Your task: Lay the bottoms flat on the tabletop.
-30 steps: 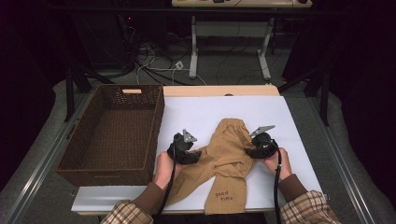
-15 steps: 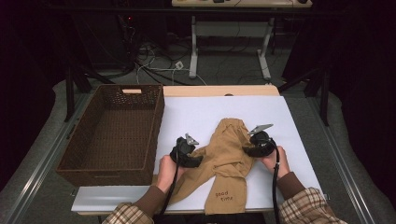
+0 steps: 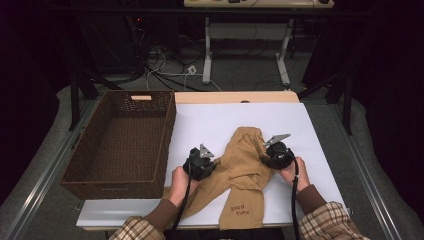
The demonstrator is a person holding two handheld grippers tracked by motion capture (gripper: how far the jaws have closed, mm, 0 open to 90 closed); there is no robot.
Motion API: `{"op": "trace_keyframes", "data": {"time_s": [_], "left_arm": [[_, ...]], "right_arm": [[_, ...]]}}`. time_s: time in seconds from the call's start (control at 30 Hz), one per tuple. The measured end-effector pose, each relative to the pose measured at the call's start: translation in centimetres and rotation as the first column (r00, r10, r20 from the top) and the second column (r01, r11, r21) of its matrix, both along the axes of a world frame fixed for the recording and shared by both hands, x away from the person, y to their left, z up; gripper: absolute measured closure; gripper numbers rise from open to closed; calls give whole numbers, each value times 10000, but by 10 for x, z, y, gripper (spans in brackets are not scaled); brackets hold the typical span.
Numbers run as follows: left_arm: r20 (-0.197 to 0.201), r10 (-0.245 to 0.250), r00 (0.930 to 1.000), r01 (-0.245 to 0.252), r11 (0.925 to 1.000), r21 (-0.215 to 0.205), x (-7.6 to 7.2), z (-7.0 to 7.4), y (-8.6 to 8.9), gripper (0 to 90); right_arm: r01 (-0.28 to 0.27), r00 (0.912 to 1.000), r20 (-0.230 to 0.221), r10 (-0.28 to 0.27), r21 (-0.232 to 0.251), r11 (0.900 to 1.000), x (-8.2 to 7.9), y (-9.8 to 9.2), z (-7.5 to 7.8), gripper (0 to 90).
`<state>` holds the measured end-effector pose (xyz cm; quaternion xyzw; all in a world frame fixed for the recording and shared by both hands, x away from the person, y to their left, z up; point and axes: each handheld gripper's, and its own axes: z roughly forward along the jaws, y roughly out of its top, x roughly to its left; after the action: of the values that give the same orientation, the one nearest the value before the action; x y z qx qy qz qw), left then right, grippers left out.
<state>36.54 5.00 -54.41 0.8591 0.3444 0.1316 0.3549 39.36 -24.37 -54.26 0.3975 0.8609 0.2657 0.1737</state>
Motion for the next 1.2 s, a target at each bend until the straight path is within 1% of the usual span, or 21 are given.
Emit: {"op": "trace_keyframes", "data": {"time_s": [0.1, 0.17, 0.23, 0.27, 0.3, 0.37, 0.4, 0.5, 0.53, 0.57, 0.6, 0.63, 0.7, 0.77, 0.8, 0.87, 0.9, 0.97, 1.03, 1.13, 1.2], "left_arm": [[506, 212, 9985, -198, 9994, -293, -5, 13, 4, 851], [802, 178, 9966, -139, 9987, -480, -11, 25, 4, 853], [1223, 39, 9925, 15, 9990, -443, -19, 35, 3, 853], [1361, 6, 9907, 59, 9989, -473, -22, 38, 3, 853], [1404, -100, 9900, 161, 9990, -426, -25, 40, 2, 853], [1217, -304, 9921, 350, 9988, -354, -28, 38, 1, 853], [1052, -446, 9934, 465, 9988, -153, -29, 36, 0, 853], [317, -750, 9967, 740, 9967, 323, -26, 21, -4, 845], [110, -720, 9973, 715, 9968, 362, -24, 17, -4, 839], [-147, -762, 9970, 767, 9964, 373, -21, 13, -4, 825], [-244, -728, 9971, 736, 9967, 356, -19, 12, -3, 806], [-221, -599, 9980, 605, 9978, 265, -18, 12, -2, 758], [-178, -572, 9982, 574, 9983, 94, -16, 15, 1, 692], [3, -294, 9996, 294, 9996, -37, -15, 19, 2, 552], [42, -258, 9997, 258, 9997, -33, -14, 21, 3, 508], [144, -21, 9999, 24, 9998, -196, -12, 24, 4, 448], [156, 71, 9999, -67, 9996, -271, -10, 25, 4, 429], [325, 299, 9990, -283, 9984, -494, -8, 28, 5, 400], [444, 510, 9977, -479, 9965, -684, -7, 29, 4, 398], [300, 594, 9978, -580, 9972, -466, -1, 25, 2, 400], [100, 639, 9979, -636, 9973, -355, 5, 19, 0, 401]], "right_arm": [[104, 9996, 268, -109, 174, 9998, -3, -3, 5, 815], [138, 9979, 622, -162, 397, 9991, -8, -4, 10, 818], [99, 9969, 778, -122, 291, 9995, -12, -4, 15, 818], [87, 9966, 812, -112, 306, 9995, -13, -5, 16, 818], [135, 9968, 783, -156, 272, 9995, -13, -6, 17, 818], [224, 9979, 606, -242, 294, 9993, -11, -11, 15, 817], [302, 9988, 374, -310, 235, 9993, -10, -12, 13, 816], [326, 9995, 22, -326, -28, 9995, -5, -13, 2, 803], [279, 9996, -48, -280, -130, 9995, -4, -12, -1, 799], [301, 9995, 25, -301, -111, 9995, -4, -11, -1, 779], [311, 9995, 72, -310, -234, 9992, -5, -10, 0, 761], [298, 9995, 116, -295, -206, 9993, -5, -10, 0, 746], [359, 9993, 53, -358, -202, 9992, -5, -11, 0, 722], [362, 9993, 53, -361, -118, 9993, -4, -12, 0, 699], [381, 9993, 70, -380, -107, 9992, -4, -12, 1, 688], [371, 9993, 94, -370, -136, 9992, -4, -13, 1, 681], [368, 9993, 86, -366, -161, 9992, -5, -13, 1, 676], [395, 9991, 127, -393, -163, 9991, -5, -14, 2, 669], [417, 9990, 147, -415, -144, 9990, -5, -14, 3, 666], [437, 9990, 128, -436, -69, 9990, -5, -14, 3, 655], [490, 9987, 126, -490, 31, 9988, -5, -14, 4, 640]]}}
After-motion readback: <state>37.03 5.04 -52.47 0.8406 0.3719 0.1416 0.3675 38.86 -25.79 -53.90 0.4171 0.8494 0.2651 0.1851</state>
